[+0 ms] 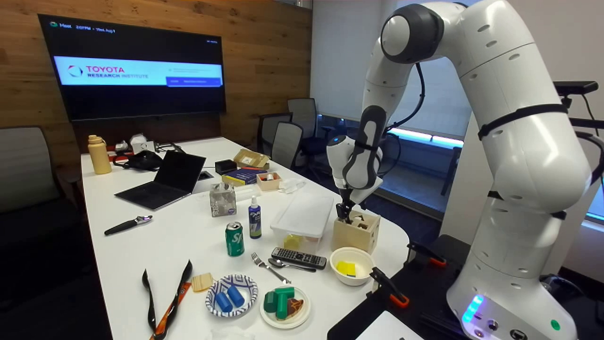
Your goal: Open the lid on the box
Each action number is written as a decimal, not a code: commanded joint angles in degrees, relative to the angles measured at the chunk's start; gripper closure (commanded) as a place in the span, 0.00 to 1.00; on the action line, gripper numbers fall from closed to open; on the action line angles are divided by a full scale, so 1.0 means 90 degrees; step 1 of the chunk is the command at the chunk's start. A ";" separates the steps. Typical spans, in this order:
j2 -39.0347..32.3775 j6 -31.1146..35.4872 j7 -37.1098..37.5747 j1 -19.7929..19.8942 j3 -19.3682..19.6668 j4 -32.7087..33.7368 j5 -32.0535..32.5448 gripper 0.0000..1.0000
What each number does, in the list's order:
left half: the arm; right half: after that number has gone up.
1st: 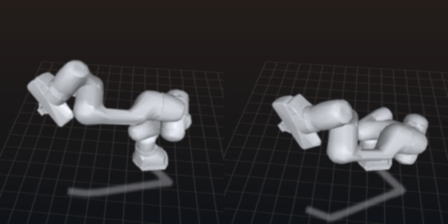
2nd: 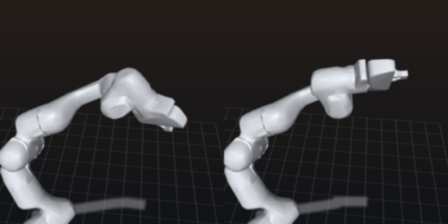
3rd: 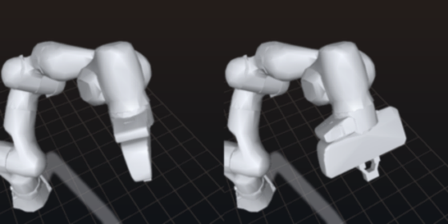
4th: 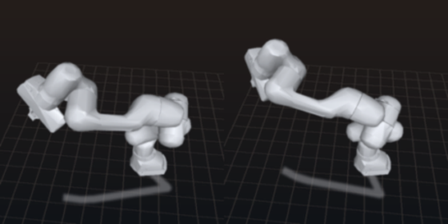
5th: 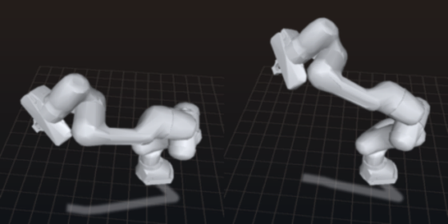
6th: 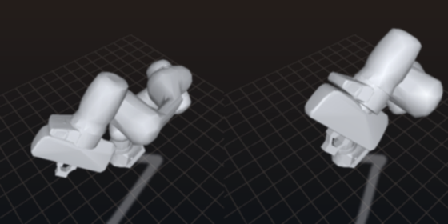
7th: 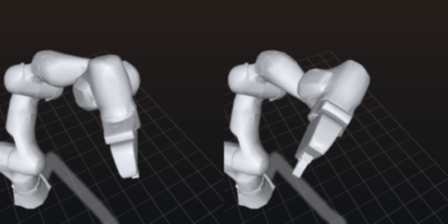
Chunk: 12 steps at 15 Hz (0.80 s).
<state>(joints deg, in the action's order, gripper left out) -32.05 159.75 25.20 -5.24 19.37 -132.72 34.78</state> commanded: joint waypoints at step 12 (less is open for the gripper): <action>-0.0375 0.0158 -0.0244 -0.0164 0.0419 0.0355 -0.0545 0.00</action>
<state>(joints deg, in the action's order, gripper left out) -34.21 159.90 24.89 -6.46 22.37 -130.46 31.92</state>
